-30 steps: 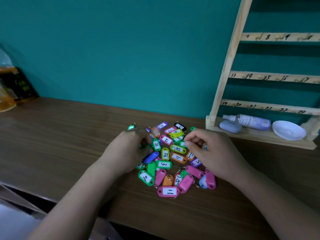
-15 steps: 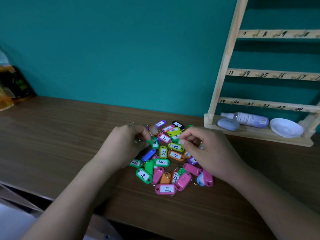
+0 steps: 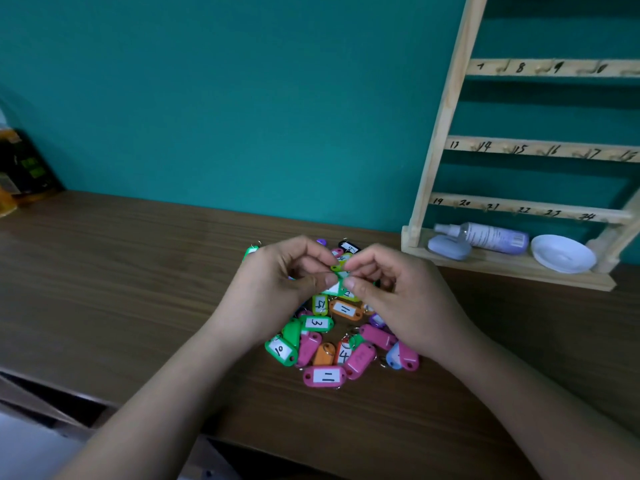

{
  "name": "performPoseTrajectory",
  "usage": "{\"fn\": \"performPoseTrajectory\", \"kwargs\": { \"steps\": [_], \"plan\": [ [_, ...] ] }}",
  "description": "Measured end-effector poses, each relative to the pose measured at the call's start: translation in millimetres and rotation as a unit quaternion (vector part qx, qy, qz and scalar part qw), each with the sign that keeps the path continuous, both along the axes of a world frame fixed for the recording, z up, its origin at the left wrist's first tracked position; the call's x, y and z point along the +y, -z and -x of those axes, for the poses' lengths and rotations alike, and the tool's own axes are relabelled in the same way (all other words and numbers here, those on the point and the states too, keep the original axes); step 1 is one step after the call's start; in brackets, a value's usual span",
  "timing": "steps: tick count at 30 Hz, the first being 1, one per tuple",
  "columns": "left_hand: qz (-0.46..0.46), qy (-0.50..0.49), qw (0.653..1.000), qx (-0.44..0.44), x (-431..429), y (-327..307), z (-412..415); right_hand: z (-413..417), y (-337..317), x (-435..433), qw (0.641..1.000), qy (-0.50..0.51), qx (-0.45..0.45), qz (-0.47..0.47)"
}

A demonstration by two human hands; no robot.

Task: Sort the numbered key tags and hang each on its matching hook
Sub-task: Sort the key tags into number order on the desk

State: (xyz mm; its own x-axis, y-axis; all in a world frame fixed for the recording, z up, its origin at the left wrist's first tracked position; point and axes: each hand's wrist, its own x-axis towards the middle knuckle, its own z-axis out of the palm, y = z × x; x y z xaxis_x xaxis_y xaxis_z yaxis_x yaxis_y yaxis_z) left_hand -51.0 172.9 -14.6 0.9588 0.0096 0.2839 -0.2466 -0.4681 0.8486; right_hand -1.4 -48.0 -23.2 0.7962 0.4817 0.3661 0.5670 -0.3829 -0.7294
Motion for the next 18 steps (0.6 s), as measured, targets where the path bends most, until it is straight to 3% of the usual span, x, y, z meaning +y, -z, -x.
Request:
{"fn": "performPoseTrajectory", "kwargs": {
  "steps": [6,11,15,18],
  "plan": [
    [0.028,0.018,0.999,0.014,-4.5,1.8,1.7,1.2,0.2,-0.3,0.997,-0.053,0.05,-0.007],
    [0.01,-0.03,0.999,-0.005,8.2,0.9,1.7,0.1,0.9,-3.6,0.997,-0.047,0.058,0.002],
    [-0.153,-0.101,0.983,-0.012,26.9,2.4,2.6,-0.3,-0.5,-5.0,0.998,-0.022,0.064,0.006],
    [-0.235,-0.095,0.967,0.018,33.4,3.5,5.7,-1.2,-0.3,-5.2,0.999,-0.005,0.052,0.003]
  ]
}}
